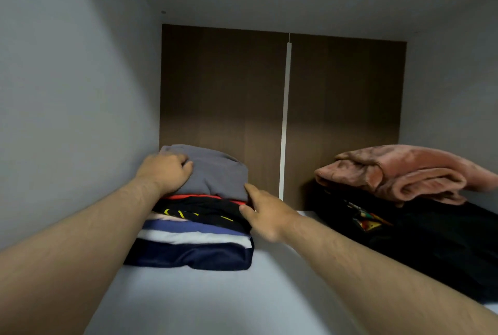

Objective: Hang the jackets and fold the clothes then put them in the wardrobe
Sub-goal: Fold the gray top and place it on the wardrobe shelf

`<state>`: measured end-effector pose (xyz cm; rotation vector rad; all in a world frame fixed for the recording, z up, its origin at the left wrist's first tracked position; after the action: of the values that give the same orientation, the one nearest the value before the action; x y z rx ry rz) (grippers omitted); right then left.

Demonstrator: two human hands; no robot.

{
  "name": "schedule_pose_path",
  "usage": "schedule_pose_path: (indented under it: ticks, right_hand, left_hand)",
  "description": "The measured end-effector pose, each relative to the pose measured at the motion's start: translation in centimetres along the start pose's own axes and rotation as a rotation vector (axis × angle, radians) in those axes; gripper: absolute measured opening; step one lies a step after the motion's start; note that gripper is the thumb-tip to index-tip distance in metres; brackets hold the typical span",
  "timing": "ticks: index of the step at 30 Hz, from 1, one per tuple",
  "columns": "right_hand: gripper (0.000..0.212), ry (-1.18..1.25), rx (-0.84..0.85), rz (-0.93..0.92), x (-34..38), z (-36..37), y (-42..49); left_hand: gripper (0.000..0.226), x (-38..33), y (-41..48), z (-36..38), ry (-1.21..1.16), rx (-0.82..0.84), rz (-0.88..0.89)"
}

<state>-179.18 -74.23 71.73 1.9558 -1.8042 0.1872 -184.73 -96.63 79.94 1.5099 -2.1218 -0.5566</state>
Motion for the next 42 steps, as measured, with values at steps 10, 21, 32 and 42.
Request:
schedule_pose_path:
  ticks: [10, 21, 32, 42]
  right_hand:
    - [0.062, -0.139, 0.035, 0.046, -7.9, -2.3, -10.8]
    - [0.062, -0.205, -0.021, -0.097, -13.2, -9.1, -25.5]
    - [0.054, -0.103, -0.040, -0.205, -16.8, -9.4, -38.3]
    - [0.055, -0.312, -0.141, -0.202, -15.5, -9.6, -45.0]
  left_hand:
    - [0.037, -10.5, -9.4, -1.6, -0.430, 0.152, 0.054]
    - [0.020, -27.1, -19.0, -7.5, -0.548, 0.185, 0.184]
    - [0.034, -33.2, -32.0, -11.7, -0.455, 0.200, 0.144]
    - [0.050, -33.3, -40.2, -14.3, -0.421, 0.296, 0.117]
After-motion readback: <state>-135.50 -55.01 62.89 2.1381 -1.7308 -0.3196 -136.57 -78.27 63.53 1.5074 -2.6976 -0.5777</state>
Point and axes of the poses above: each hand's wrist, its own y-axis towards the middle knuckle, its own z-axis out of the palm, x = y × z, the point moved 10 cm from there along y, towards the middle knuckle, and after that the axes turned 15 degrees about z, right-handed, at the moved point
